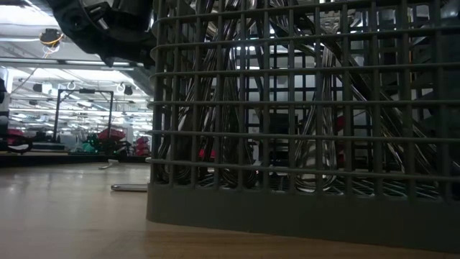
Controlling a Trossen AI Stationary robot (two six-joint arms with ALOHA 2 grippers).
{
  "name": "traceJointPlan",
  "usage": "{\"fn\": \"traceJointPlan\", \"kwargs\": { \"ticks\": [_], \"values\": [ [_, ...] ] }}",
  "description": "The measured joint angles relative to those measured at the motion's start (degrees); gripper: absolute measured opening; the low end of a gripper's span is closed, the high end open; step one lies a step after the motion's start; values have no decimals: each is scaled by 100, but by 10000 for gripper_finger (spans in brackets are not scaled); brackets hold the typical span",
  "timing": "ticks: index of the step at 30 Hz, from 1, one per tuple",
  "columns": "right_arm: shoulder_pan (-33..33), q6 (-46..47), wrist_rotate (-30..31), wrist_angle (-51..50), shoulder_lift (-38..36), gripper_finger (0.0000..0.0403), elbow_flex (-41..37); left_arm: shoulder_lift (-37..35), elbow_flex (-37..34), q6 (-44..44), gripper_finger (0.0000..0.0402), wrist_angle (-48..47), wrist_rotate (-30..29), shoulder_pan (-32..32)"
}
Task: Sort silverware
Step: Put the knife into the gray silverware rack
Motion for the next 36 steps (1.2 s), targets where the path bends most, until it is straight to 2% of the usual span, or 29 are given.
{"fn": "traceJointPlan", "kwargs": {
  "ticks": [5, 10, 13, 16, 20, 24, 30, 36],
  "values": [
    [0, -269, 1169, -686, -7, 74, 634, -4, 0, 78, 123, -151, 59, 211],
    [-192, -658, 2432, -679, -5, 74, 755, -4, 0, 205, 123, -667, 870, 376],
    [-556, -656, 2701, -676, -4, 74, 755, -4, 0, 494, 123, -1233, 1086, 391],
    [-1005, -656, 2621, -657, -4, 74, 754, -4, 0, 828, 123, -1861, 1069, 391],
    [-1635, -648, 2361, -580, -2, 74, 753, 17, -2, 1209, 123, -2364, 592, 391],
    [-2234, -635, 1991, -388, 50, 74, 562, 306, -2, 1642, 123, -2223, 467, 396],
    [-2924, -304, 1106, 229, 53, 74, -283, 985, -2, 1946, 123, -1730, 525, 391],
    [-3306, -239, 959, 768, 55, 74, -915, 1653, 0, 1862, 123, -1038, 826, 384]
  ]
}}
